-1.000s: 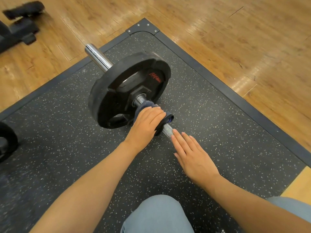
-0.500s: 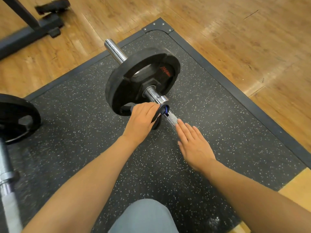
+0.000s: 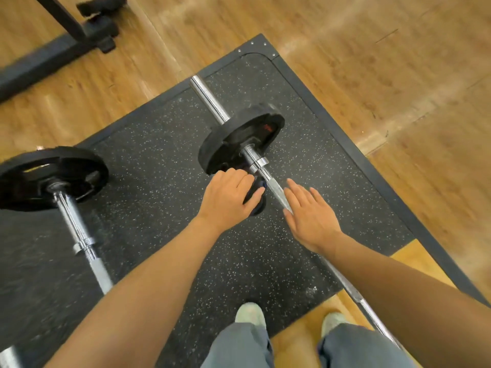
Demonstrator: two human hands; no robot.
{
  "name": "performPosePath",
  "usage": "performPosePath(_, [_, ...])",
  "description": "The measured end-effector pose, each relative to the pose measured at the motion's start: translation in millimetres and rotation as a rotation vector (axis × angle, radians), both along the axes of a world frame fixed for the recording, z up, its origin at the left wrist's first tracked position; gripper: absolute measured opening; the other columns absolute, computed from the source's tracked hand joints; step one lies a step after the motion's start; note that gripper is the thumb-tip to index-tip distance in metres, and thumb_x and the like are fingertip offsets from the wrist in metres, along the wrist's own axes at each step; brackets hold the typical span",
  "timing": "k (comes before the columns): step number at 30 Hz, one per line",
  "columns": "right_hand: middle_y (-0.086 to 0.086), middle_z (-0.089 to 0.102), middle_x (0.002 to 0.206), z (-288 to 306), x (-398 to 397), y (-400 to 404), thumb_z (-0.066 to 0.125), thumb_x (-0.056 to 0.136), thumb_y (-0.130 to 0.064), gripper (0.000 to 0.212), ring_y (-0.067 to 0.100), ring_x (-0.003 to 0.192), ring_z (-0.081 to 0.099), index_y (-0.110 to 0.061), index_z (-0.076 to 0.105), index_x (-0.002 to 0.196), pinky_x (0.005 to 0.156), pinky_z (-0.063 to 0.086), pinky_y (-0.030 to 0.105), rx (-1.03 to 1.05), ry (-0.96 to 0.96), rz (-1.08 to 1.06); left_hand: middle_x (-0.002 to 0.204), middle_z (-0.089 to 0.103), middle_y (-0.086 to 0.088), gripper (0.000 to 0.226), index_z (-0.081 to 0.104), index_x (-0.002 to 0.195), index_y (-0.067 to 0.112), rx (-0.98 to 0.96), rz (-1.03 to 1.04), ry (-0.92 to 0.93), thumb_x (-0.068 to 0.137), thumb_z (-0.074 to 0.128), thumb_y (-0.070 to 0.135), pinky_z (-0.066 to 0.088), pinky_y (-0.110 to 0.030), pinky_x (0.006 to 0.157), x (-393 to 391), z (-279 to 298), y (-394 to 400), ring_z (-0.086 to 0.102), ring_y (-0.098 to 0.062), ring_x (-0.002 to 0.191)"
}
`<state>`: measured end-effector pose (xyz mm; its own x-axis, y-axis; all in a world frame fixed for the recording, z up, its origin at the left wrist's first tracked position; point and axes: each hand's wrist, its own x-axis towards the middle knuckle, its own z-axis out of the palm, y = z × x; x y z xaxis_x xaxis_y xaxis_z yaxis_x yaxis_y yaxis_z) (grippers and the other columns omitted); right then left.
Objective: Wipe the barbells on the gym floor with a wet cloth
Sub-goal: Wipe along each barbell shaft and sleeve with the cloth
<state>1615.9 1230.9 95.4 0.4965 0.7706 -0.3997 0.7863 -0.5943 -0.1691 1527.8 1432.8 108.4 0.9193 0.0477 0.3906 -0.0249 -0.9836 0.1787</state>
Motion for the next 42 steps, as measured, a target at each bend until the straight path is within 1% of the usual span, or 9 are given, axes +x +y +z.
performPosePath(8, [0.007, 0.009, 0.167, 132, -28, 34, 0.024, 0.108, -0.037, 0.057, 0.024, 0.152, 0.018, -0.010, 0.019, 0.157, 0.123, 0.008, 0.041, 0.030, 0.052, -0.047, 0.061, 0.051, -0.002, 0.041, 0.061, 0.068, 0.010, 0.020, 0.007, -0.027, 0.093, 0.054, 0.041, 0.030, -0.032, 0.054, -22, 123, 27, 0.045, -0.021, 0.057])
performPosePath(16, [0.009, 0.017, 0.165, 194, -29, 82, 0.027, 0.107, -0.034, 0.053, 0.026, 0.150, 0.023, -0.010, 0.026, 0.155, 0.123, 0.011, 0.043, 0.071, 0.020, -0.035, 0.061, 0.052, -0.002, 0.040, 0.060, 0.067, 0.010, 0.114, 0.008, -0.019, 0.091, 0.056, 0.041, 0.028, -0.031, 0.056, -36, 185, 82, 0.046, -0.021, 0.057])
performPosePath(21, [0.011, 0.028, 0.161, 195, -14, 106, 0.038, 0.105, -0.031, 0.049, 0.029, 0.145, 0.035, -0.010, 0.039, 0.149, 0.120, 0.021, 0.047, 0.130, 0.006, -0.032, 0.061, 0.051, -0.002, 0.043, 0.059, 0.067, 0.011, 0.119, 0.053, 0.003, 0.093, 0.052, 0.043, 0.025, -0.029, 0.058, -28, 195, 109, 0.045, -0.021, 0.056])
performPosePath(24, [0.011, 0.030, 0.161, 191, 1, 124, 0.039, 0.105, -0.030, 0.048, 0.029, 0.144, 0.036, -0.010, 0.041, 0.150, 0.120, 0.021, 0.046, 0.145, 0.006, -0.028, 0.061, 0.051, -0.002, 0.044, 0.060, 0.067, 0.010, 0.120, 0.081, 0.018, 0.094, 0.051, 0.044, 0.027, -0.031, 0.056, -16, 198, 123, 0.044, -0.021, 0.056])
performPosePath(27, [0.012, 0.032, 0.160, 185, 19, 142, 0.041, 0.105, -0.029, 0.047, 0.030, 0.143, 0.038, -0.010, 0.043, 0.148, 0.120, 0.022, 0.046, 0.160, 0.007, -0.024, 0.063, 0.052, -0.002, 0.050, 0.060, 0.067, 0.011, 0.126, 0.090, 0.036, 0.099, 0.042, 0.045, 0.030, -0.033, 0.056, -2, 192, 140, 0.045, -0.022, 0.058])
performPosePath(30, [0.014, 0.042, 0.153, 175, 38, 157, 0.050, 0.102, -0.027, 0.044, 0.032, 0.135, 0.048, -0.008, 0.052, 0.141, 0.114, 0.032, 0.050, 0.179, -0.017, -0.030, 0.064, 0.053, -0.003, 0.053, 0.059, 0.069, 0.012, 0.157, 0.103, 0.085, 0.104, 0.032, 0.041, 0.032, -0.035, 0.056, 18, 183, 158, 0.046, -0.023, 0.059])
performPosePath(34, [0.015, 0.047, 0.150, 156, 62, 176, 0.054, 0.100, -0.027, 0.043, 0.033, 0.132, 0.052, -0.008, 0.054, 0.138, 0.111, 0.037, 0.051, 0.167, -0.041, 0.020, 0.064, 0.052, -0.003, 0.041, 0.056, 0.068, 0.014, 0.216, 0.131, 0.070, 0.102, 0.038, 0.029, 0.032, -0.036, 0.058, 50, 166, 178, 0.046, -0.024, 0.059])
performPosePath(39, [0.012, 0.034, 0.159, 131, 76, 198, 0.040, 0.105, -0.031, 0.048, 0.030, 0.142, 0.039, -0.010, 0.044, 0.148, 0.119, 0.027, 0.049, 0.083, -0.006, 0.025, 0.066, 0.053, -0.004, 0.037, 0.057, 0.069, 0.013, 0.196, 0.106, 0.054, 0.100, 0.042, 0.028, 0.033, -0.036, 0.059, 79, 133, 195, 0.048, -0.024, 0.061])
performPosePath(42, [0.013, 0.039, 0.156, 114, 79, 210, 0.045, 0.103, -0.030, 0.046, 0.032, 0.138, 0.045, -0.008, 0.049, 0.144, 0.115, 0.032, 0.050, 0.072, -0.017, -0.025, 0.066, 0.054, -0.003, 0.036, 0.058, 0.070, 0.014, 0.205, 0.059, 0.049, 0.099, 0.044, 0.028, 0.034, -0.036, 0.059, 89, 108, 210, 0.049, -0.023, 0.061])
